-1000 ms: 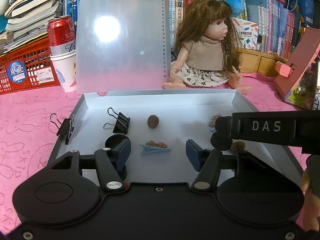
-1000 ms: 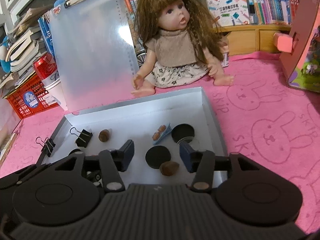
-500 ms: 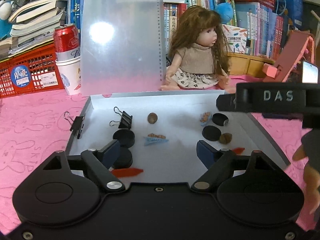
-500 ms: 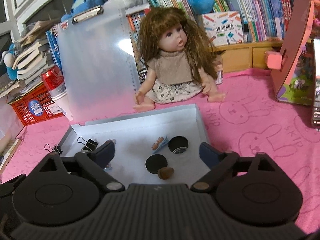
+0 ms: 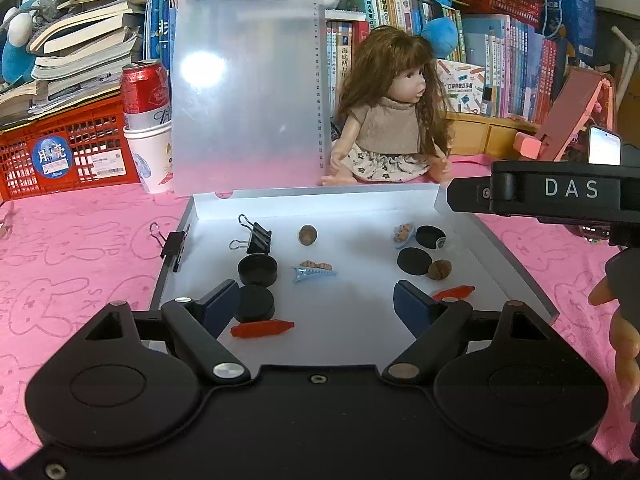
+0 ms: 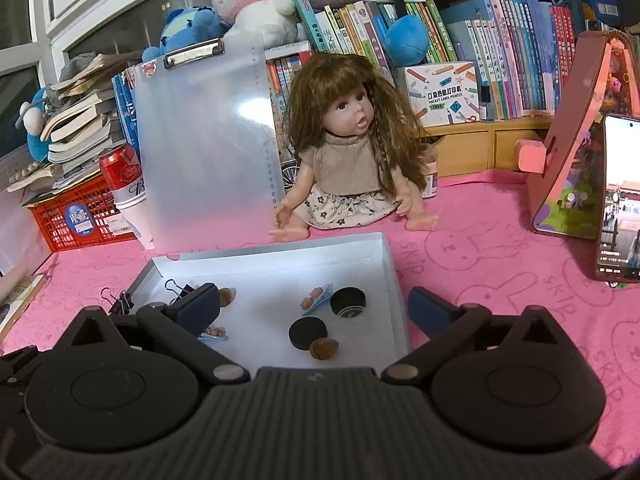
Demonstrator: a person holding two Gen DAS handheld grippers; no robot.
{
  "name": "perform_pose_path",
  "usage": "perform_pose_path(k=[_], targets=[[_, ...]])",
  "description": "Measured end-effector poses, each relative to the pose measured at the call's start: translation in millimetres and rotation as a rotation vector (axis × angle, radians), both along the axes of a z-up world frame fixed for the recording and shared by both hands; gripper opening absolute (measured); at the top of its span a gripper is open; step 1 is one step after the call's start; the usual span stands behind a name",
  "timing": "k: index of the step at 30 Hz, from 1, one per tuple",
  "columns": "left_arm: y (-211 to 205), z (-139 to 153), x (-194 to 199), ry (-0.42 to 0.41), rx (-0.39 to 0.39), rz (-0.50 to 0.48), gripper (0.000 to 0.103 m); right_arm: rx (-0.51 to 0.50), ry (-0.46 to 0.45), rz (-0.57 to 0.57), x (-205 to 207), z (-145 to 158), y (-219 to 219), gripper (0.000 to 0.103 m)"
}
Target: Organize rigid objects
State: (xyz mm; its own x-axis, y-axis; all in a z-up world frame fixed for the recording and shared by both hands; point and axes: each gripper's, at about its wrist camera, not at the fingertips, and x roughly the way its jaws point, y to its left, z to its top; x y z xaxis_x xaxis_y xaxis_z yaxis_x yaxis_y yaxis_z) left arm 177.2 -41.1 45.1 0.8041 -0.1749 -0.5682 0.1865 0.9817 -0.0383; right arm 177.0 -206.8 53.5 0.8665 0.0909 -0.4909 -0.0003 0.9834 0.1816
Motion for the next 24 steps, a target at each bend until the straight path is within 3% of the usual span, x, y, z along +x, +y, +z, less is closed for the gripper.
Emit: perform_pose_path(k=[24], targets=[[16, 5, -22, 0.004, -0.001, 0.031, 0.084, -0.06, -0.025, -0.002, -26, 1, 2, 0.103]])
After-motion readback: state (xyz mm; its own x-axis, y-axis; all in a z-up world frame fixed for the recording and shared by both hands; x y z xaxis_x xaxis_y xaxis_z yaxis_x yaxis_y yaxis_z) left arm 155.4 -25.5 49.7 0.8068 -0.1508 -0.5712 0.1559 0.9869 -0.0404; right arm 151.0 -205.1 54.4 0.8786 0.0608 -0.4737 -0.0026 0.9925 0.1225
